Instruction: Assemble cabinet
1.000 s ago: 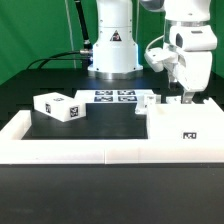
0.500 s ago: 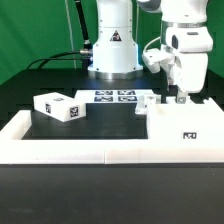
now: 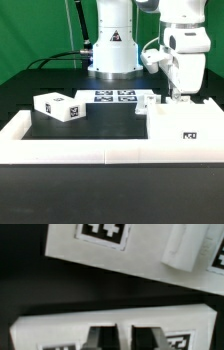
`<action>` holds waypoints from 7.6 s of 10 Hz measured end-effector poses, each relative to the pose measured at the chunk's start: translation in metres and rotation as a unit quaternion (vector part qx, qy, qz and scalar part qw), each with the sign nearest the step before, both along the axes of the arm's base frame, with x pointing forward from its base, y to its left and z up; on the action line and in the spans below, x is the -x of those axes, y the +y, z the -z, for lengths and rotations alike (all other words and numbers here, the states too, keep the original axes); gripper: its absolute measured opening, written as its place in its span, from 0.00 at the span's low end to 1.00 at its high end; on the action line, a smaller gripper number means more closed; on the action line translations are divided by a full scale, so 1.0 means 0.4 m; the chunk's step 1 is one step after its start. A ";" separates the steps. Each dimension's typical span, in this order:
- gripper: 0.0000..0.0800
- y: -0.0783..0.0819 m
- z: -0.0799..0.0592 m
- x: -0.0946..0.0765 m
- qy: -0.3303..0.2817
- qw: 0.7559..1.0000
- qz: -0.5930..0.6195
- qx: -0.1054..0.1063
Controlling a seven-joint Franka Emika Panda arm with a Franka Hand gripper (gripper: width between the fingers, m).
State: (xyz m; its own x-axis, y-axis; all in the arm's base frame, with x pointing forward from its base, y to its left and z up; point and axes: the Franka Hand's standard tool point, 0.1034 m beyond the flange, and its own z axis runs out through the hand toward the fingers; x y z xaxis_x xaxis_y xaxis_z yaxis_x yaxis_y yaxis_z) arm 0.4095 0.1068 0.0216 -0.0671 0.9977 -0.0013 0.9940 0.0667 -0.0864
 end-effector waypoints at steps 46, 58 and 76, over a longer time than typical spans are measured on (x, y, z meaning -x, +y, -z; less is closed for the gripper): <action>0.09 0.033 -0.082 -0.098 -0.025 0.995 0.092 -0.002; 0.09 0.035 -0.095 -0.123 -0.028 0.995 0.095 -0.002; 0.09 0.008 -0.088 -0.341 -0.053 0.992 0.114 -0.016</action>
Offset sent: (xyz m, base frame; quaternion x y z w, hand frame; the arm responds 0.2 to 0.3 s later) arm 0.0000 0.0000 0.0000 0.0000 0.0000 0.0000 1.0000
